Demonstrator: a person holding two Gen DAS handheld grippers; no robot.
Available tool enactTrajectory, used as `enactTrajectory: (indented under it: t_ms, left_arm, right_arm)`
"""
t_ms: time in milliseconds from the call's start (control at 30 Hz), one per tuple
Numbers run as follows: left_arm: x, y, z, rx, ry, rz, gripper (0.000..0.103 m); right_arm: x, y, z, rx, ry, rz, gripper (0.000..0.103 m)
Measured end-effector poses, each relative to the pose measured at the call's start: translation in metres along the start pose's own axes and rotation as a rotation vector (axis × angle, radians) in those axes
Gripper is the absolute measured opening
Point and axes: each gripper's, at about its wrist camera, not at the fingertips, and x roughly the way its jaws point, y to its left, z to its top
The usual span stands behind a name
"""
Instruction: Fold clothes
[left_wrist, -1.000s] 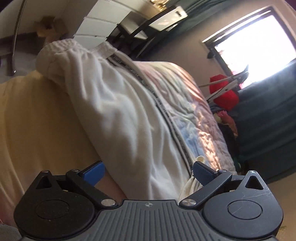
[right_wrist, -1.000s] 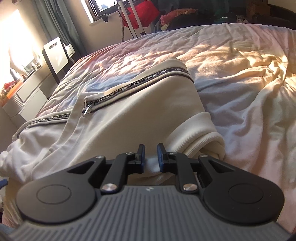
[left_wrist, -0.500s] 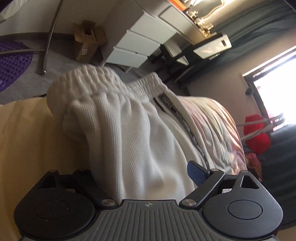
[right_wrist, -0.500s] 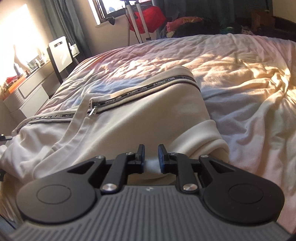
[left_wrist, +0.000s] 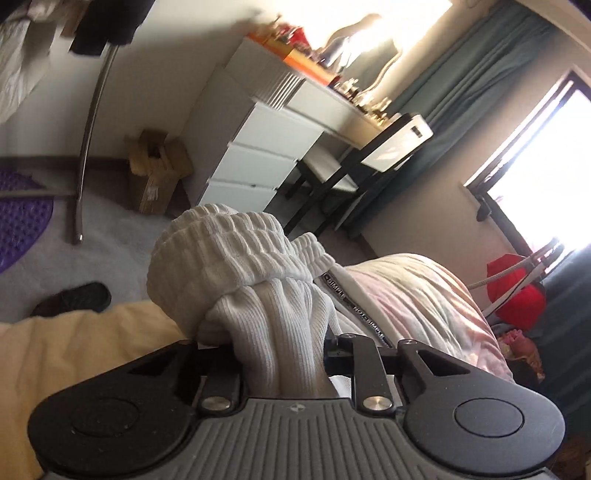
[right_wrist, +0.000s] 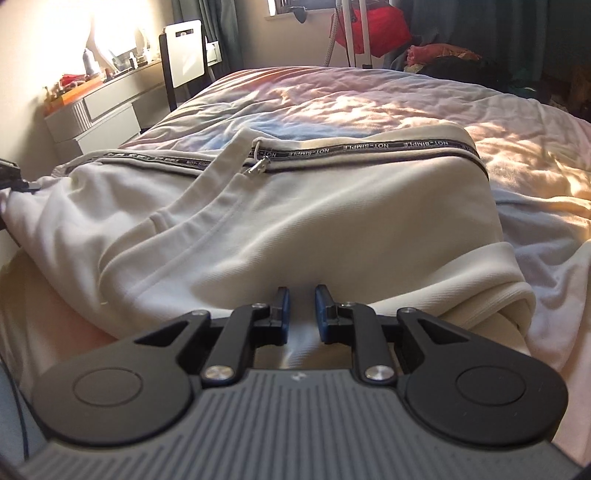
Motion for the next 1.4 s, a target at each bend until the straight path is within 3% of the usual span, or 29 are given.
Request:
enactTrajectory:
  t_ms: [133,267,367,633,800,1033,1133,1200,1333,1400]
  left_arm:
    - [-0.035,-0.039,-0.007,0.094,-0.115,-0.05,0.019]
    - [-0.072,-0.082,-0.012,0.109,-0.189,-0.124,0.018]
    - [-0.101,-0.121,-0.017,0.115,-0.228,-0.171,0.017]
    - [-0.155,-0.237,-0.065,0.219,-0.298,-0.312,0.015]
    - [-0.173,-0.302,-0.129,0.3,-0.27,-0.416,0.014]
    - [-0.169,-0.363,-0.25,0.552,-0.256,-0.513,0.014]
    - [-0.155,-0.373,-0.306,0.694,-0.192,-0.533,0.014]
    - [-0.141,-0.374,-0.34,0.793,-0.1,-0.56,0.015]
    - [-0.109,-0.353,-0.385,0.896,0.106,-0.607,0.022]
    - [-0.106,-0.346,-0.392,0.924,0.099,-0.61,0.028]
  right_arm:
    - [-0.011,-0.011,0.004,0.082,-0.032,0.007,0.017]
    - [-0.033,-0.031,0.008,0.169,-0.108,-0.027,0.019]
    - [-0.036,-0.046,0.007,0.223,-0.099,-0.103,0.019]
    - [-0.06,-0.09,0.012,0.419,-0.194,-0.11,0.019]
    - [-0.061,-0.105,0.012,0.487,-0.202,-0.1,0.02]
    - [-0.078,-0.144,0.012,0.645,-0.304,-0.076,0.02]
    - [-0.087,-0.164,0.006,0.705,-0.337,-0.115,0.02]
    - [-0.09,-0.176,0.003,0.746,-0.353,-0.129,0.02]
    - [-0.092,-0.19,-0.002,0.797,-0.373,-0.144,0.02]
    - [-0.091,-0.19,-0.001,0.784,-0.381,-0.134,0.02]
